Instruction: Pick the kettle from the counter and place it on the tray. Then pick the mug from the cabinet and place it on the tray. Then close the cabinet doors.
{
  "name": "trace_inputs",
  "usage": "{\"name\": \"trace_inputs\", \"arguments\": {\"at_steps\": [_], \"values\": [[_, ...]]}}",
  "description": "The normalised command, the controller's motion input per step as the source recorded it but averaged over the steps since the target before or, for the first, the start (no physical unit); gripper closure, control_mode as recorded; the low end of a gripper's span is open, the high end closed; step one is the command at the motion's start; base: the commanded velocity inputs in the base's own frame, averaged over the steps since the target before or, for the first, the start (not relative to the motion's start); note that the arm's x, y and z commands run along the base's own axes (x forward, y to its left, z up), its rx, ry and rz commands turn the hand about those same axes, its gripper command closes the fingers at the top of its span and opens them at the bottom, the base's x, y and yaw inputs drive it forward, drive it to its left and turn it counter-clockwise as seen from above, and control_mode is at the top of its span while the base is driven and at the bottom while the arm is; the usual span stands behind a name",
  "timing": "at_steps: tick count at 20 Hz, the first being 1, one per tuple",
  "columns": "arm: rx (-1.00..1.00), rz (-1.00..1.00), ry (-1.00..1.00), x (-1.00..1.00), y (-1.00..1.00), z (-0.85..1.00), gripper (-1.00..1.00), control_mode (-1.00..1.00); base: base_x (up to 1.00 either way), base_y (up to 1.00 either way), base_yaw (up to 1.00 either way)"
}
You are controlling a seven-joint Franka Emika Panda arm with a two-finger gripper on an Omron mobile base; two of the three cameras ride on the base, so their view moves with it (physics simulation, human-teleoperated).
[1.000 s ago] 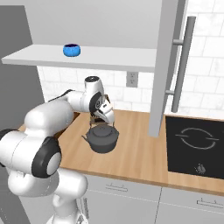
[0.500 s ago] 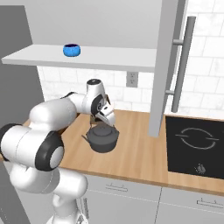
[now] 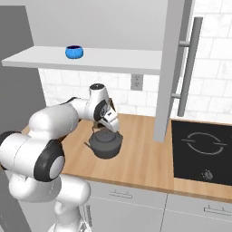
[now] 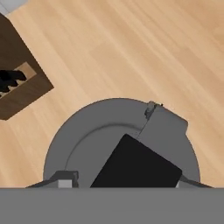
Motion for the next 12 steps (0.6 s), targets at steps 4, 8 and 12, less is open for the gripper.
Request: {"name": "trace_inputs", "arguments": {"at_steps": [4,8,12], "values": [[-0.03,-0.05,-0.14,-0.42,0.08,-0.03,1.0,-1.0,0.0,0.0,0.0],[0.03,-0.07,-0.01,-0.38,0.12,0.23,1.0,-1.0,0.0,0.0,0.0],[-0.01,-0.05,-0.29,-0.53,0.36,0.4,1.0,-1.0,0.0,0.0,0.0]]}}
